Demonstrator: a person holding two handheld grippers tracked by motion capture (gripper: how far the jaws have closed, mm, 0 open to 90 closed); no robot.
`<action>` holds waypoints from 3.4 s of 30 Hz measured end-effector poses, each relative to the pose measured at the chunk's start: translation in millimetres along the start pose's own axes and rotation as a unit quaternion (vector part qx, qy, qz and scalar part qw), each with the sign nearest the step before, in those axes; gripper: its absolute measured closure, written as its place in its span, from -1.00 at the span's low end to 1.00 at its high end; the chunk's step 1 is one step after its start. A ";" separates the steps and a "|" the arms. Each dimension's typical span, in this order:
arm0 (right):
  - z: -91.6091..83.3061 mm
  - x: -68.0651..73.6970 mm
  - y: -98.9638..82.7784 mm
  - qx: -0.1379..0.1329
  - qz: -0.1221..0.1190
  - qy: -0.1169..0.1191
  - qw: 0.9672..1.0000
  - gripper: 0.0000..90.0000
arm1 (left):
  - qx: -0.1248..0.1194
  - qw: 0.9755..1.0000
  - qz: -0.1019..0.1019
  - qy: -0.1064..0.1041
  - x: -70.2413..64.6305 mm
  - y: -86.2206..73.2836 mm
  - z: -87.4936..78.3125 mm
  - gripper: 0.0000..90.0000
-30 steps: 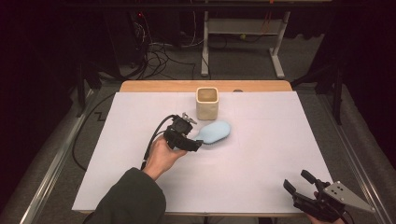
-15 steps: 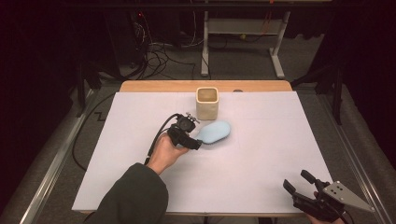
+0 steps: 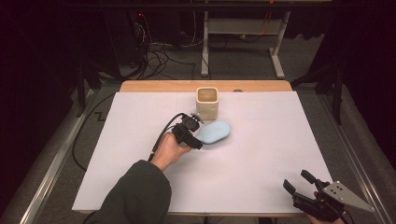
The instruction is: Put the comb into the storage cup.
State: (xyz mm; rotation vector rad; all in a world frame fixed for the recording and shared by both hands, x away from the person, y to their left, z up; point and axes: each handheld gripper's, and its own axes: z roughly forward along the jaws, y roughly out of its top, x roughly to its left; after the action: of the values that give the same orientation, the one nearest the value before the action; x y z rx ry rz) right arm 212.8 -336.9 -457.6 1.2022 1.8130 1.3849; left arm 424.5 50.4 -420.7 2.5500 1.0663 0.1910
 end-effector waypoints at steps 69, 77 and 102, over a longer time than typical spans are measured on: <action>0.7 0.4 -0.2 0.002 -0.005 0.003 1.000 -0.46 | 0.057 0.997 0.043 -0.004 -6.5 6.4 18.2 0.53; 0.8 0.5 -0.3 0.002 -0.005 0.003 1.000 -0.46 | 0.050 0.998 0.044 -0.006 -7.7 5.6 15.9 0.53; 0.2 0.6 -0.3 0.001 -0.004 0.002 1.000 -0.46 | 0.003 0.999 0.042 -0.007 -10.4 1.4 -2.0 0.54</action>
State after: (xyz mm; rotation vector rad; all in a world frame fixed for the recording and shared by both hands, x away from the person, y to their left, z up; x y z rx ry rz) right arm 212.6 -336.3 -458.0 1.1919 1.8222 1.3818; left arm 417.6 42.7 -418.1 2.6009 0.9565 0.1914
